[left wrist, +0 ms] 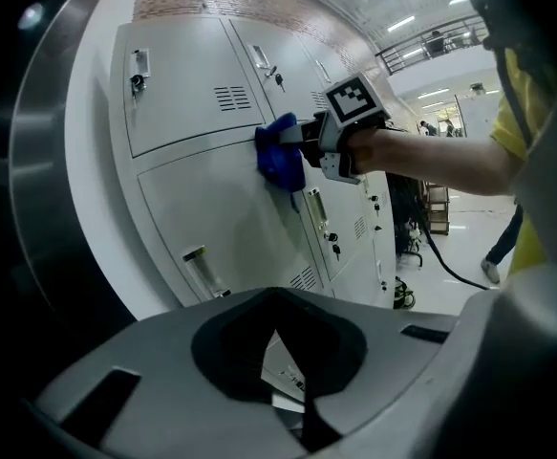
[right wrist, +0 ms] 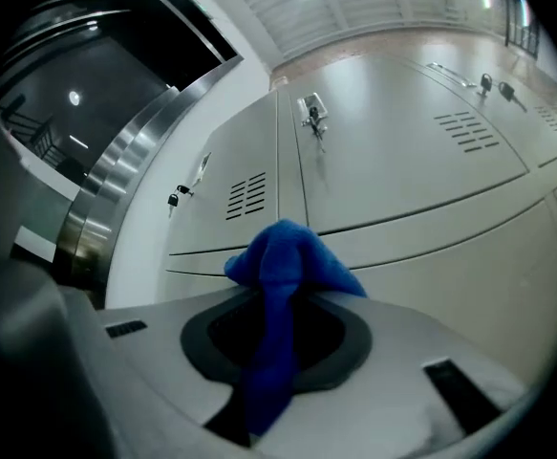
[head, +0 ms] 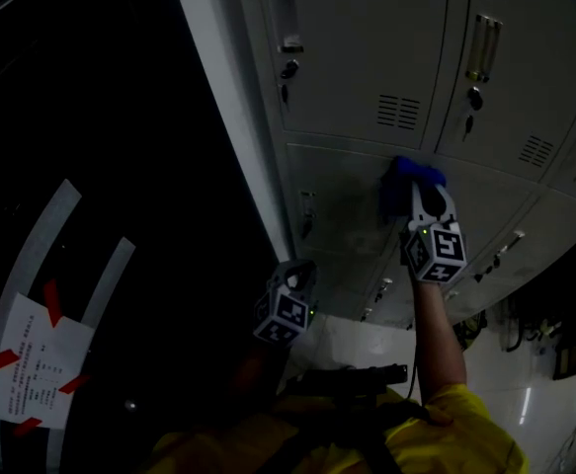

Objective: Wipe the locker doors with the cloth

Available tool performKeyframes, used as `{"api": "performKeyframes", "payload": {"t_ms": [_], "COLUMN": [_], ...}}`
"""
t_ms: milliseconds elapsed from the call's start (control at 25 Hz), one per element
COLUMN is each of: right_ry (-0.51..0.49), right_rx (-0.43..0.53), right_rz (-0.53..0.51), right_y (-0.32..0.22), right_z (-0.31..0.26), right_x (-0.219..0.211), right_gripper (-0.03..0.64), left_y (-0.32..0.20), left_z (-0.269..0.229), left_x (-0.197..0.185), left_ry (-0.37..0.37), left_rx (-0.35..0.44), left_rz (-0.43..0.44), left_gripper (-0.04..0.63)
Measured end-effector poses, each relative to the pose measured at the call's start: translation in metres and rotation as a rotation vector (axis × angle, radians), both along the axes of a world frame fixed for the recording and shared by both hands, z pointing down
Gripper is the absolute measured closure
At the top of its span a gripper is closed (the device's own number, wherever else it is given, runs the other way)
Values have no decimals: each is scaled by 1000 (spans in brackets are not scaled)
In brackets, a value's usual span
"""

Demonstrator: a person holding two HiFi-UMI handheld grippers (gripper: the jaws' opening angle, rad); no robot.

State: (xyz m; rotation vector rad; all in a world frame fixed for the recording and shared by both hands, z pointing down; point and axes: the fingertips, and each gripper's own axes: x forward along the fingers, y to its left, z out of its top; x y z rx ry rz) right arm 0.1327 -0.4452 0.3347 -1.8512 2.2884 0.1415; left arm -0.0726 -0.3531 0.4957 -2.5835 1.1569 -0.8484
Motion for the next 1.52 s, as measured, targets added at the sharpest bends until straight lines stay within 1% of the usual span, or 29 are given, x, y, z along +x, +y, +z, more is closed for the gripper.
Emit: {"api": "performKeyframes", "payload": {"t_ms": [40, 80, 160, 240, 320, 360, 480, 560, 600, 680, 800, 840, 880, 920, 1000, 1040, 1120, 1240, 1320, 1400, 1440, 1520], "right_ry": [-11, -15, 16, 60, 77, 79, 77, 80, 68, 17, -49, -65, -67, -55, -27, -25, -21, 5, 22, 40, 48, 61], "right_rx": [-20, -47, -98, -149, -193, -206, -219, -187, -164, -129, -68, -57, -54, -58, -70, -76, -104, -195, -274, -350, -365, -356], "right_rz": [-50, -122, -255, -358, -417, -419, -415, -387, -359, -271, -59, -25, -17, -15, -22, -53, -159, -307, -390, -460, -481, -490], "right_y": [-2, -5, -16, -30, -47, -56, -70, -66, -61, -45, -14, -7, -4, -4, -4, -4, -8, -26, -42, -56, -61, -70], "right_z": [5, 13, 33, 58, 78, 83, 81, 74, 70, 63, 55, 54, 53, 52, 52, 54, 66, 106, 141, 168, 174, 175], "right_x": [-16, -39, -100, -167, -216, -228, -233, -217, -201, -150, -45, -21, -8, -6, -18, -31, -68, -140, -187, -225, -238, -250], "right_gripper": [551, 551, 551, 551, 551, 551, 551, 551, 551, 551, 551, 551, 551, 551, 551, 551, 551, 551, 551, 551, 551, 551], "left_y": [1, 3, 5, 6, 8, 9, 7, 3, 1, -1, -6, -8, -10, -12, -13, -13, -13, -13, -10, -5, -3, -2], "left_z": [0, 0, 1, 0, -3, -5, -6, -2, -1, -2, 0, 3, 7, 10, 8, 5, -1, -1, 1, 4, 6, 9], "left_x": [4, 6, 5, -1, -9, -12, -21, -22, -20, -12, 2, 6, 12, 18, 30, 35, 36, 20, 6, -9, -17, -29], "left_ry": [-2, 3, 13, 2, 4, 13, 31, 38, 41, 49, 66, 68, 65, 60, 60, 66, 78, 72, 68, 68, 70, 72], "left_rx": [1, -2, -17, -22, -19, -18, -20, -27, -28, -25, -23, -29, -38, -47, -48, -41, -27, -31, -36, -39, -43, -55], "left_rz": [9, 16, 19, 5, -13, -23, -46, -46, -40, -18, 15, 26, 39, 54, 86, 97, 100, 62, 29, -7, -27, -60], "left_gripper": [603, 603, 603, 603, 603, 603, 603, 603, 603, 603, 603, 603, 603, 603, 603, 603, 603, 603, 603, 603, 603, 603]}}
